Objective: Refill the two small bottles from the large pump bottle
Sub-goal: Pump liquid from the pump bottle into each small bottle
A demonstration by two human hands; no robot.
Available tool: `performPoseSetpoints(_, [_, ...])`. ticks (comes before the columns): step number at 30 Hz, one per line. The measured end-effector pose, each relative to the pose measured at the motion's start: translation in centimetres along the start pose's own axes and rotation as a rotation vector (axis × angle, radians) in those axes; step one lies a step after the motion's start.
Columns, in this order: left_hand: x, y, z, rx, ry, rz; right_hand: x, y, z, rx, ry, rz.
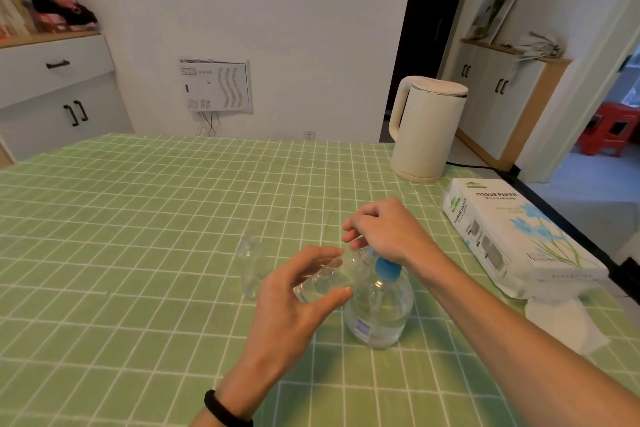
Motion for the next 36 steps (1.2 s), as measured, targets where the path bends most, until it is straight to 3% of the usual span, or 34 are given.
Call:
performPoseSetpoints(17, [0.0,0.0,0.8,-0.010,0.014,-0.004,-0.6,-0.4,-0.5,-0.057,-0.029,-0.035])
performPoseSetpoints(23, [0.0,-0.1,0.5,-0.019,0.027,0.005,-0.2,0.2,0.3,-0.056,0.122,-0.032])
performPoseSetpoints(36, [0.1,-0.4,0.4,-0.041,0.036,0.003,0.4,0.1,0.7,-0.032,0.045,0.012])
Point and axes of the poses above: each hand's wrist, its own y-axis towards the middle knuckle, its own x-axis out of the palm, z = x × y, the point moved 1 cm from there along y, towards the middle knuckle, and after that the axes turned 9 degrees about -y, right-handed, at the moved point
